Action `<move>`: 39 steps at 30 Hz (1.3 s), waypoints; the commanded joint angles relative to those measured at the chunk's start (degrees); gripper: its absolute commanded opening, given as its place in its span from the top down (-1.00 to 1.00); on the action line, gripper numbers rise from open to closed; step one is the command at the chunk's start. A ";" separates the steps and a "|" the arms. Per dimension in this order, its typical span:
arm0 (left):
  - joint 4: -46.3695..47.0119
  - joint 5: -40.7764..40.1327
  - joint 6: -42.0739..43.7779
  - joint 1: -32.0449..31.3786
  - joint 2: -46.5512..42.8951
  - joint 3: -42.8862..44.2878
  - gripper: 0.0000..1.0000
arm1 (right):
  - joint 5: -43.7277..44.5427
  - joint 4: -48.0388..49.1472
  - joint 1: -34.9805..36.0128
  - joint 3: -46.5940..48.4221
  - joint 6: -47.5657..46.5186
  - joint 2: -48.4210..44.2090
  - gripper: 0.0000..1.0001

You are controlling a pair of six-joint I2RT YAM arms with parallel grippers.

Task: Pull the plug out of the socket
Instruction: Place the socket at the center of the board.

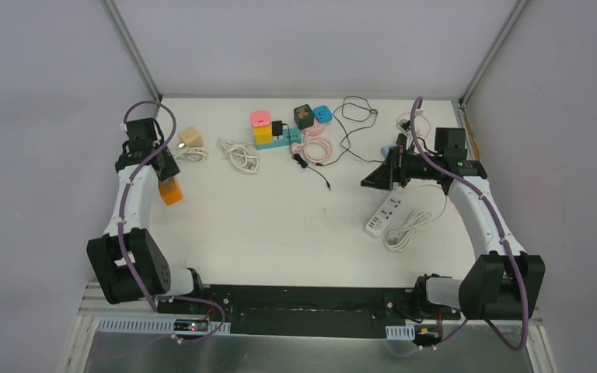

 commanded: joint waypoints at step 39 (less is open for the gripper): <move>-0.14 17.48 0.04 2.54 -9.65 -5.94 -0.69 | 0.25 1.30 1.51 0.28 -1.98 -6.62 -1.00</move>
